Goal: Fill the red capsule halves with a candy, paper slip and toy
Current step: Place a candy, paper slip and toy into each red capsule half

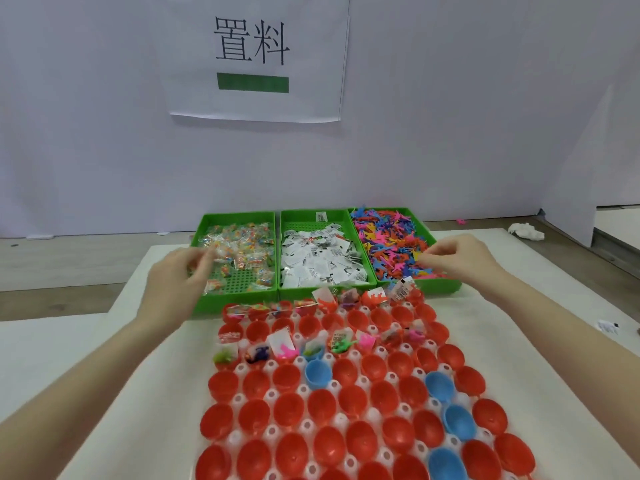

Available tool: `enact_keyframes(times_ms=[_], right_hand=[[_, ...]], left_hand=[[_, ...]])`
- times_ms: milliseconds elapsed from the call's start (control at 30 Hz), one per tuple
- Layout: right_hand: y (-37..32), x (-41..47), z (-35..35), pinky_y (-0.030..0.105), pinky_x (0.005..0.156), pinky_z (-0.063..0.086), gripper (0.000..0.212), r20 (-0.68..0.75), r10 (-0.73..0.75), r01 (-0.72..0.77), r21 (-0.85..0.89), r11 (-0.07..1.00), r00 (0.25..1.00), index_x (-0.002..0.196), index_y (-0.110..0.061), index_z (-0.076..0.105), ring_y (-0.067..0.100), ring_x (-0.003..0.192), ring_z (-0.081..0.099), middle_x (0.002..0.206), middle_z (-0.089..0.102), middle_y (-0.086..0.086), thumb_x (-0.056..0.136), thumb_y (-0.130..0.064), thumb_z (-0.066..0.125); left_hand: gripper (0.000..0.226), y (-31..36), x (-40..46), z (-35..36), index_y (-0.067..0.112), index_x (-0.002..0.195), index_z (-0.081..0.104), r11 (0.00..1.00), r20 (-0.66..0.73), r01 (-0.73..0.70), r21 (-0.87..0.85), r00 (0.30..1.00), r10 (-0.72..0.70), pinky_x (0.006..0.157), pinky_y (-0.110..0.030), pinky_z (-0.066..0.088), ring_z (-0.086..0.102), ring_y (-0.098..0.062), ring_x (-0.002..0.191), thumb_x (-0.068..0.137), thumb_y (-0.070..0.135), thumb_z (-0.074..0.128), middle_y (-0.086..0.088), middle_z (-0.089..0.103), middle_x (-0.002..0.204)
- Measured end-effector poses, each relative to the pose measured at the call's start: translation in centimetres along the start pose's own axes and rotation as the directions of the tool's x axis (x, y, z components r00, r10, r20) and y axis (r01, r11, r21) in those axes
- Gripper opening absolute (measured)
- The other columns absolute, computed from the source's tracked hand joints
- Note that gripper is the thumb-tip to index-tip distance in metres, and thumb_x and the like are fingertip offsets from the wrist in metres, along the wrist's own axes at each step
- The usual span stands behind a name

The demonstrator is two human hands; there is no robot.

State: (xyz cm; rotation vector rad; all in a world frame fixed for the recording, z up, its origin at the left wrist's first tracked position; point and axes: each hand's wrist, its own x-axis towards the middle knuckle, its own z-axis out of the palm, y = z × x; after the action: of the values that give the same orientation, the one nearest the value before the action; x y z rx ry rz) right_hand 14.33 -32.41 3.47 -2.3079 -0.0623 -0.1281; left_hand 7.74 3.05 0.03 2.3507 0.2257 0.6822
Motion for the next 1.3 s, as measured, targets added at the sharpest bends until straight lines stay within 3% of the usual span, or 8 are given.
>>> enact_keyframes(times_ms=[300, 500, 600, 767, 900, 967, 1200, 1300], right_hand=[[1.5, 4.4, 3.6, 0.03, 0.088, 0.044, 0.04, 0.143, 0.036, 0.016, -0.342, 0.939, 0.989, 0.116, -0.008, 0.062, 0.02, 0.106, 0.057, 0.12, 0.061, 0.007, 0.085, -0.034, 0.063], [1.5, 4.9, 4.0, 0.037, 0.079, 0.051, 0.02, 0.077, 0.033, -0.006, -0.325, 0.946, 0.997, 0.081, -0.01, 0.065, 0.018, 0.082, 0.058, 0.091, 0.066, 0.007, 0.071, -0.021, 0.079], [1.4, 5.1, 4.1, 0.034, 0.079, 0.05, 0.015, 0.057, 0.073, -0.055, -0.269, 0.962, 0.996, 0.071, -0.013, 0.063, 0.014, 0.081, 0.054, 0.082, 0.062, 0.003, 0.071, -0.012, 0.079], [1.6, 5.4, 3.7, 0.015, 0.044, 0.039, 0.017, 0.038, 0.076, -0.068, -0.193, 0.979, 0.996, 0.066, -0.016, 0.061, 0.005, 0.062, 0.053, 0.072, 0.059, -0.001, 0.076, -0.012, 0.074], [1.5, 5.3, 3.7, 0.024, 0.063, 0.04, 0.011, 0.006, -0.043, 0.043, -0.222, 0.974, 0.999, 0.073, -0.012, 0.061, 0.013, 0.073, 0.053, 0.078, 0.059, 0.001, 0.08, -0.014, 0.07], [1.2, 5.1, 3.6, 0.023, 0.059, 0.04, 0.013, -0.074, -0.08, 0.07, -0.128, 0.989, 0.994, 0.072, -0.013, 0.059, 0.012, 0.069, 0.053, 0.076, 0.059, 0.001, 0.08, -0.012, 0.069], [-1.1, 4.9, 4.2, 0.026, 0.057, 0.038, 0.014, -0.185, 0.041, -0.007, 0.181, 0.983, 0.982, 0.081, -0.005, 0.059, 0.015, 0.06, 0.046, 0.065, 0.051, 0.0, 0.086, -0.002, 0.046], [-3.0, 5.0, 4.9, 0.029, 0.057, 0.033, 0.03, -0.118, 0.037, -0.032, 0.045, 0.998, 0.992, 0.057, -0.006, 0.054, 0.012, 0.057, 0.038, 0.062, 0.044, -0.002, 0.083, 0.003, 0.043]], left_hand=[[0.057, -2.1, 2.3, 3.0, 0.026, 0.14, 0.039, 0.921, 0.371, -0.005, 0.391, 0.916, -0.152, 0.097, -0.035, 0.039, 0.046, -0.02, 0.126, 0.09, 0.054, 0.044, 0.002, 0.042, 0.144], [0.076, -2.2, 2.8, 3.7, 0.027, 0.142, 0.032, 0.948, 0.316, 0.11, 0.297, 0.926, -0.207, 0.087, -0.034, 0.046, 0.052, -0.019, 0.114, 0.078, 0.052, 0.065, 0.005, 0.058, 0.122], [0.063, -2.3, 2.9, 3.9, 0.025, 0.135, 0.044, 0.95, 0.283, 0.16, 0.267, 0.93, -0.236, 0.079, -0.032, 0.046, 0.055, -0.016, 0.101, 0.079, 0.041, 0.069, 0.011, 0.058, 0.096], [0.029, -2.5, 2.8, 4.2, 0.027, 0.115, 0.061, 0.955, 0.209, 0.162, 0.247, 0.954, -0.215, 0.053, -0.025, 0.033, 0.051, -0.012, 0.074, 0.087, 0.035, 0.061, 0.012, 0.053, 0.077], [0.026, -2.5, 2.6, 4.3, 0.027, 0.105, 0.066, 0.941, 0.179, 0.113, 0.319, 0.968, -0.177, 0.064, -0.027, 0.041, 0.055, -0.018, 0.092, 0.091, 0.043, 0.052, 0.004, 0.061, 0.102], [0.027, -2.6, 2.6, 4.4, 0.021, 0.103, 0.066, 0.931, 0.139, 0.107, 0.35, 0.977, -0.164, 0.072, -0.03, 0.041, 0.054, -0.022, 0.102, 0.093, 0.039, 0.048, -0.001, 0.061, 0.112], [0.04, -2.5, 2.3, 4.7, 0.015, 0.054, 0.037, 0.928, 0.062, 0.136, 0.346, 0.984, -0.167, 0.049, -0.031, 0.022, 0.044, -0.024, 0.066, 0.092, 0.025, 0.037, -0.007, 0.05, 0.071], [0.04, -2.6, 2.4, 4.7, 0.015, 0.055, 0.037, 0.924, 0.077, 0.122, 0.363, 0.984, -0.16, 0.049, -0.032, 0.021, 0.044, -0.024, 0.066, 0.094, 0.024, 0.033, -0.004, 0.047, 0.068]])
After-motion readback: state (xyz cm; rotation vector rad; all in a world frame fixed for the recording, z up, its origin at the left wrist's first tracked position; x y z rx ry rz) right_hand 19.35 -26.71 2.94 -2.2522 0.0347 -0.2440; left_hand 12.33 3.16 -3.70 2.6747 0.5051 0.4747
